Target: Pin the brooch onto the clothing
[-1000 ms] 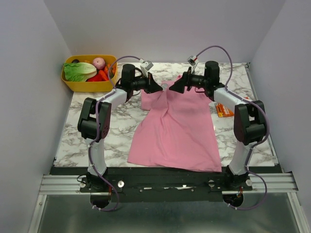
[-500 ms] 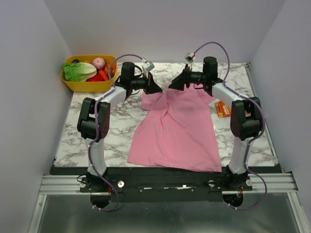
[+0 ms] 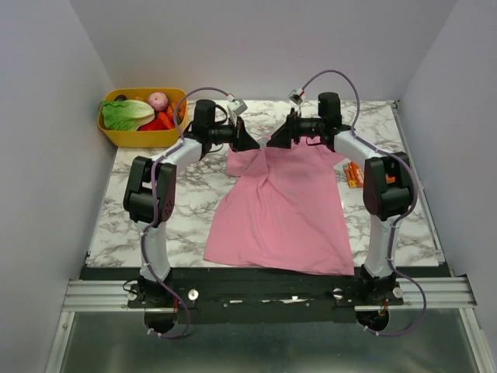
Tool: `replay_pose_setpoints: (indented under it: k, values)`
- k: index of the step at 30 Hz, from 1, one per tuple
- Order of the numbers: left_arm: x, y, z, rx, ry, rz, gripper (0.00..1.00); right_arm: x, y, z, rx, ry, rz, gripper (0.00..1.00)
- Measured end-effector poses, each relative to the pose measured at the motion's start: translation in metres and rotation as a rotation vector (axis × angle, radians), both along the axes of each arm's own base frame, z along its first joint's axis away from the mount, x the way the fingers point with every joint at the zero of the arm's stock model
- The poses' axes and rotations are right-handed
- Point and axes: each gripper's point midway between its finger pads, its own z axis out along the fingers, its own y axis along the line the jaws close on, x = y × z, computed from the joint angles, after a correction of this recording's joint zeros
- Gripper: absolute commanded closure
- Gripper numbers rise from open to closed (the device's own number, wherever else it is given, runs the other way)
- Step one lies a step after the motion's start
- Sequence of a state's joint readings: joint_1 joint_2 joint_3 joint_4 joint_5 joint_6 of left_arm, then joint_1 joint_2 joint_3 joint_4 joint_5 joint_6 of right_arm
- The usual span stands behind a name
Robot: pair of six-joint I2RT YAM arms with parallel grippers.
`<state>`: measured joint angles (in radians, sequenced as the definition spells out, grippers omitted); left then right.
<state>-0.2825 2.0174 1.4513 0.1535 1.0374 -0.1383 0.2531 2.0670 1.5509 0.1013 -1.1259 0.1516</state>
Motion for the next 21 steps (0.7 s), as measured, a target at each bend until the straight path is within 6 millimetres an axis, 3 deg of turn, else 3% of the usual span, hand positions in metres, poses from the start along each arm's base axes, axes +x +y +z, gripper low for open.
replay_pose_setpoints:
  k: [3, 5, 10, 21]
  values:
    - [0.0, -0.001, 0.001, -0.006, 0.001, -0.003, 1.0, -0.002, 0.005, -0.007, -0.013, 0.016, 0.009, 0.22]
    - [0.0, -0.001, 0.003, -0.011, -0.001, -0.004, 1.0, -0.004, 0.007, -0.01, -0.019, 0.025, 0.014, 0.32]
    - [0.0, -0.002, 0.005, -0.02, -0.001, -0.008, 1.0, -0.005, 0.009, -0.011, -0.024, 0.019, 0.021, 0.39]
    - [-0.001, -0.002, 0.006, -0.022, 0.004, -0.008, 1.0, -0.006, 0.009, -0.014, -0.026, 0.013, 0.026, 0.42]
